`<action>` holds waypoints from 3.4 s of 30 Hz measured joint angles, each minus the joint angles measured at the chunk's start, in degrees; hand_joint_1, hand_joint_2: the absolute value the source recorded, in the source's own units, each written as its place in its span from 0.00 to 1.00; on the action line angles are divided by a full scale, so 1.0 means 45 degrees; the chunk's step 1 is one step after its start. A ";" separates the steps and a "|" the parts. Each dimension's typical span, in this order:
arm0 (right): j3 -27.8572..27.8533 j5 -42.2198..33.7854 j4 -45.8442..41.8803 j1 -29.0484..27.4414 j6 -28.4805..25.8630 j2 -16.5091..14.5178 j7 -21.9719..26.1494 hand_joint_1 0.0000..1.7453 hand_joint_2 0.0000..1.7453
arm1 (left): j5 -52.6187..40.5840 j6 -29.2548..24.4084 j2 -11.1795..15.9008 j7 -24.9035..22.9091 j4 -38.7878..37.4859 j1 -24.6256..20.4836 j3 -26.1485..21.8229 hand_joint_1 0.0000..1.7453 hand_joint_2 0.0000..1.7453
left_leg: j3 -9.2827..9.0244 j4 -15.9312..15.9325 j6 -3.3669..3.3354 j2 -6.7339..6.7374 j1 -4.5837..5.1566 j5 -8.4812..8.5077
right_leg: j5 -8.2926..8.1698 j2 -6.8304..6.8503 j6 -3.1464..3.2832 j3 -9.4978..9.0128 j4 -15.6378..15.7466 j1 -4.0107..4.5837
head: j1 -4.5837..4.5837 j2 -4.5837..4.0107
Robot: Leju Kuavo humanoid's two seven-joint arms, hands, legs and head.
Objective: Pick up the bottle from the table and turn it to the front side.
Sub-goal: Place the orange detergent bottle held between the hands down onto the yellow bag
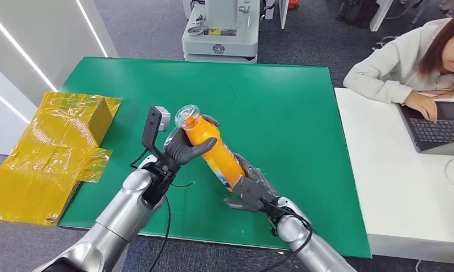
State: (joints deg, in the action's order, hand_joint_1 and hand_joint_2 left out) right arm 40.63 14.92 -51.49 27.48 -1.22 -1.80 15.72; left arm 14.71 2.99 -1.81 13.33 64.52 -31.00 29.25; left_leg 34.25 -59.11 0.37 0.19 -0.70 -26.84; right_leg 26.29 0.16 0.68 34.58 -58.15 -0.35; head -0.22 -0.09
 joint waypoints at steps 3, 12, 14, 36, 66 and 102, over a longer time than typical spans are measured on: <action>-0.0112 0.0124 -0.0113 -0.0149 0.0092 0.0079 0.0066 0.00 1.00 | -0.5910 -0.2253 0.0297 0.0195 0.0049 -0.0503 0.0287 1.00 1.00 | -0.0002 0.0001 0.0000 0.0005 -0.0004 0.0000 | -0.0003 -0.0004 0.0005 -0.0001 -0.0002 -0.0001 | 0.0000 0.0000; -0.0373 0.0283 -0.0187 -0.0283 0.0245 0.0207 0.0486 0.00 1.00 | -1.6015 -0.5228 0.1223 -0.1049 0.0097 -0.1131 0.0884 1.00 1.00 | -0.0004 0.0003 0.0001 0.0012 -0.0004 0.0000 | -0.0003 -0.0015 0.0007 0.0001 -0.0010 0.0000 | 0.0000 0.0000; -0.0390 0.0296 -0.0233 -0.0323 0.0252 0.0237 0.0650 0.00 1.00 | -1.9107 -0.5847 0.1613 -0.1618 0.0096 -0.1348 0.1136 1.00 1.00 | -0.0006 0.0003 0.0001 0.0010 -0.0003 0.0000 | -0.0003 -0.0015 0.0007 0.0001 -0.0010 0.0000 | 0.0000 0.0000; -0.1883 -0.0113 -0.2508 -0.2969 -0.1058 0.1829 0.1245 0.00 1.00 | -2.3100 -0.3309 0.4921 -0.4563 -0.1516 -0.2742 0.3076 1.00 1.00 | -0.0003 0.0005 0.0002 0.0014 -0.0003 -0.0001 | 0.0002 -0.0016 0.0005 0.0003 -0.0007 0.0000 | -0.0002 0.0000; -0.2674 0.0455 -0.4075 -0.3036 -0.0099 0.2052 0.0399 0.00 1.00 | -1.4464 0.4517 0.7135 -0.0781 -0.1388 -0.1990 0.1449 1.00 1.00 | -0.0007 0.0004 0.0003 0.0019 -0.0005 0.0000 | 0.0001 -0.0020 0.0009 -0.0001 -0.0023 0.0000 | 0.0000 0.0000; -0.1583 -0.0096 -0.3069 -0.1810 0.0305 0.1931 0.0107 0.00 1.00 | -1.3365 0.0637 0.5779 -0.0691 -0.5125 -0.1904 0.2777 0.00 1.00 | -0.0150 0.0017 0.0020 0.0021 0.0010 0.0011 | 0.0001 -0.0020 0.0013 -0.0118 -0.0037 -0.0007 | 0.0000 0.0000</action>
State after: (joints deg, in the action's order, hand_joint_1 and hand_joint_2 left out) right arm 33.50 14.49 -65.30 19.33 0.15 6.88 16.20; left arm -45.43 5.86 24.19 10.22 41.46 -39.56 41.75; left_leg 33.57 -59.03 0.46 0.28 -0.65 -26.79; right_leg 26.29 0.07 0.73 34.05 -58.32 -0.38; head -0.22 -0.09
